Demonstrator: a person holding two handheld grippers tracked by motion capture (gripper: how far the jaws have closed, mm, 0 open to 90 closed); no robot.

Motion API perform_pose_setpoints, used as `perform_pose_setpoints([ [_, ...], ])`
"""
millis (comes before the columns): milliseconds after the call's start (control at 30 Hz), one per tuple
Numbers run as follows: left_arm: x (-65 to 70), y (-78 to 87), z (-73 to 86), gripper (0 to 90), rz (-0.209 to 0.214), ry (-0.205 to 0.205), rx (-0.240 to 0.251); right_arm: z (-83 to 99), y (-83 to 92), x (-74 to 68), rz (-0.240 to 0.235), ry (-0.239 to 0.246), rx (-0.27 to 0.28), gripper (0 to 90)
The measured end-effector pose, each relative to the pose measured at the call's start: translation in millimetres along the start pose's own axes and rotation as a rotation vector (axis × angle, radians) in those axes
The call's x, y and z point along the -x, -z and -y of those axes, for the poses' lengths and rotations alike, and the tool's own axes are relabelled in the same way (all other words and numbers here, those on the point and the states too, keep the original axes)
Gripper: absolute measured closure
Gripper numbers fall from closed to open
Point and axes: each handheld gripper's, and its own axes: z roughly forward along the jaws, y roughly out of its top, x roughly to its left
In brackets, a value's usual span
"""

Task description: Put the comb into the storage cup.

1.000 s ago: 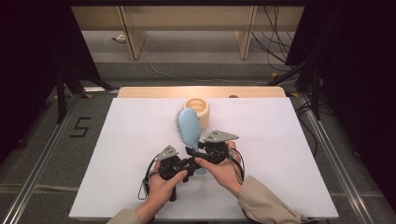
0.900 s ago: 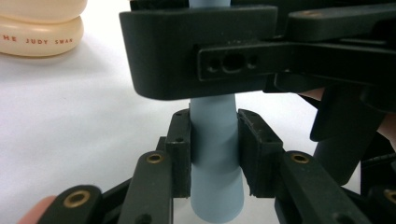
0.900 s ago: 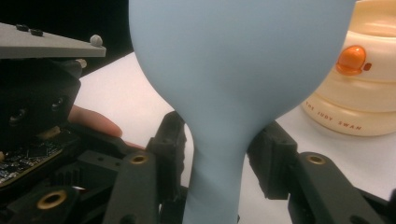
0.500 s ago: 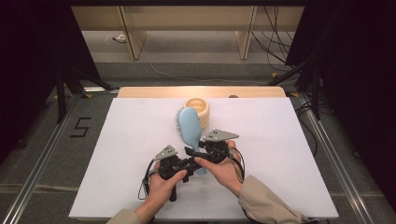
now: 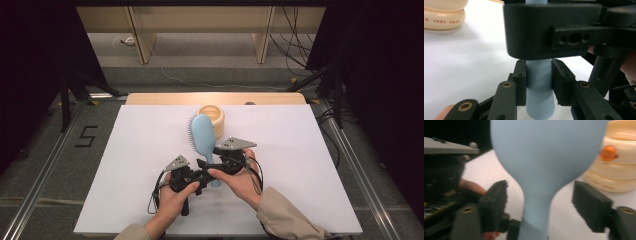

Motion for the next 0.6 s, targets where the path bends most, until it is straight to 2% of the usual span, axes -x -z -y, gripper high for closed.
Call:
perform_pose_setpoints([
  [67,0.0,0.2,-0.2,66.9,-0.001,0.002,0.001,-0.4,0.6,0.8,-0.004,-0.013,0.001,22.8],
  [233,-0.4,0.5,-0.6,66.9,0.002,0.005,0.005,-1.7,2.1,1.7,-0.011,-0.011,0.004,16.3],
  [300,-0.4,0.5,-0.7,66.9,0.002,0.006,0.007,-2.8,3.0,1.2,-0.022,-0.001,0.003,14.2],
  [333,-0.6,0.5,-0.7,66.9,0.003,0.006,0.006,-3.6,3.3,0.6,-0.032,0.012,0.0,9.0],
  [400,-0.5,0.6,-0.7,66.9,0.003,0.006,0.007,-4.2,3.7,0.2,-0.038,0.016,-0.004,6.2],
  [600,-0.5,0.6,-0.7,66.9,0.006,0.004,0.005,-6.7,5.5,0.6,-0.054,0.023,0.004,2.7],
])
